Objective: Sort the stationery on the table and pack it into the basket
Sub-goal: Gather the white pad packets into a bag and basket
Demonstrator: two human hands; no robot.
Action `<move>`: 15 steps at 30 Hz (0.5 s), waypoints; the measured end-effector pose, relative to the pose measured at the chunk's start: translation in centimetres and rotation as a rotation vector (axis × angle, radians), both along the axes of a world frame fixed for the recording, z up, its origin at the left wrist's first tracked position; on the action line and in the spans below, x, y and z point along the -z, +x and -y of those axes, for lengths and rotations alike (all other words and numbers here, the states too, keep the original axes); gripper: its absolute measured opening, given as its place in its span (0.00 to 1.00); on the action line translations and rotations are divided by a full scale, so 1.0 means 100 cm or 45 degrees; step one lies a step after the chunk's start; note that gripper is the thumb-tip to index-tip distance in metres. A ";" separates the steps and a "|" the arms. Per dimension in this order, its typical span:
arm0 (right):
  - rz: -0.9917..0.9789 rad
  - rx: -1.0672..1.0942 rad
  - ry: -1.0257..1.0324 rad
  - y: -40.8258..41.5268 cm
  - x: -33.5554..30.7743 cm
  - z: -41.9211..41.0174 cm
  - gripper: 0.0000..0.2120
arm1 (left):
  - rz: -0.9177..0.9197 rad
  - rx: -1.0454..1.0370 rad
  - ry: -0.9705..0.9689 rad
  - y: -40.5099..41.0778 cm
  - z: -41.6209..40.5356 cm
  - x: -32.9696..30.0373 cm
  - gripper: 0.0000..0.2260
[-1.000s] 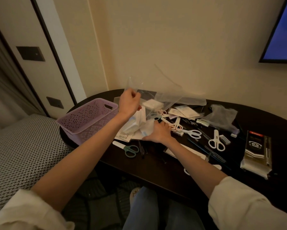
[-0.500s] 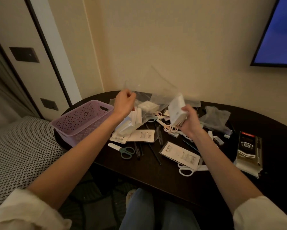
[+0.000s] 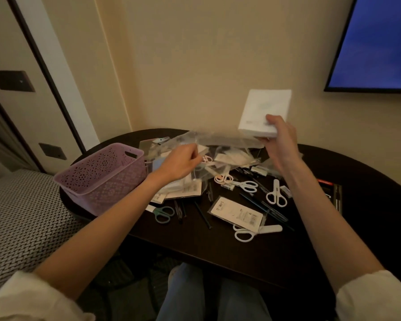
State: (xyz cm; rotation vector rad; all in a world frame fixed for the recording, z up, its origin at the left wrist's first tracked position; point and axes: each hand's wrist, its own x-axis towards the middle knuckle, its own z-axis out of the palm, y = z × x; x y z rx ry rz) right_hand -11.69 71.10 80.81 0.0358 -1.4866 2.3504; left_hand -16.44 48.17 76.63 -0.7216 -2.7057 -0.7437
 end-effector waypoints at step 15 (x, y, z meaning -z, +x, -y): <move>-0.178 -0.003 1.299 0.000 0.044 0.007 0.19 | -0.021 -0.055 0.022 0.024 -0.008 0.025 0.11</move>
